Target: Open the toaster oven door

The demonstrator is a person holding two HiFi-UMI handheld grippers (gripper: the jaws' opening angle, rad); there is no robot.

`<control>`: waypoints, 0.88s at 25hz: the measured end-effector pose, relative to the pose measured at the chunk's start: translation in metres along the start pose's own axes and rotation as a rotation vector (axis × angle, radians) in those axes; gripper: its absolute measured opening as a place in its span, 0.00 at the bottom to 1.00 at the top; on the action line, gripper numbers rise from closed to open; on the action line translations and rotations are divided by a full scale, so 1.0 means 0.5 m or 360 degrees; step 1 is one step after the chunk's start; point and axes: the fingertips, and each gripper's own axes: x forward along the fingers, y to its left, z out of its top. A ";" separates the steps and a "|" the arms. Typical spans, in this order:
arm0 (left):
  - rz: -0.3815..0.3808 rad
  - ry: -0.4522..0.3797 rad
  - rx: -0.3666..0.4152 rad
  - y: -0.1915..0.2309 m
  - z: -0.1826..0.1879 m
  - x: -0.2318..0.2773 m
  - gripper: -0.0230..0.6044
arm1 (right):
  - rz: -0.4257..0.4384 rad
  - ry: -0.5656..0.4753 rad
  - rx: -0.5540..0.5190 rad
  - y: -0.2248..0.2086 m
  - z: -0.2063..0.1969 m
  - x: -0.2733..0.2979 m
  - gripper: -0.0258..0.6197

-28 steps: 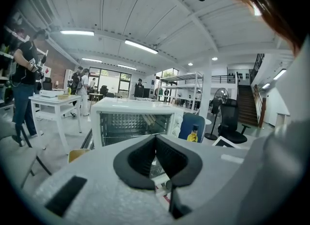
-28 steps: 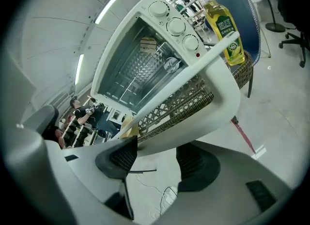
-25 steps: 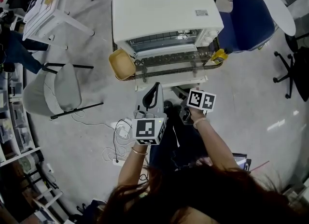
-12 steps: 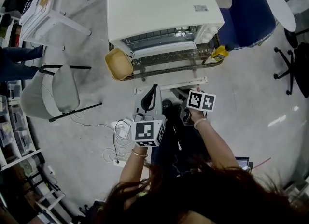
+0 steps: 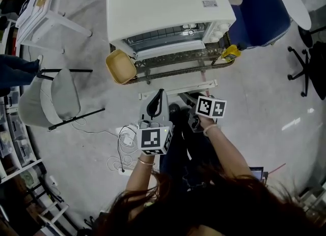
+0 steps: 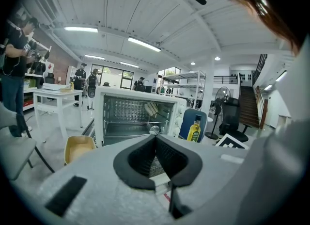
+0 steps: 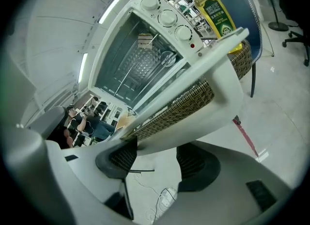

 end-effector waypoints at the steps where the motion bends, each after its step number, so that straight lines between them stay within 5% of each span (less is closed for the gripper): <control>1: 0.0001 -0.0001 -0.0001 0.001 -0.003 0.001 0.06 | 0.0005 -0.0006 -0.0004 -0.002 -0.001 0.002 0.41; 22: 0.0026 -0.0002 -0.0048 0.029 -0.093 0.020 0.06 | 0.0120 -0.0114 -0.0131 -0.043 -0.024 0.037 0.41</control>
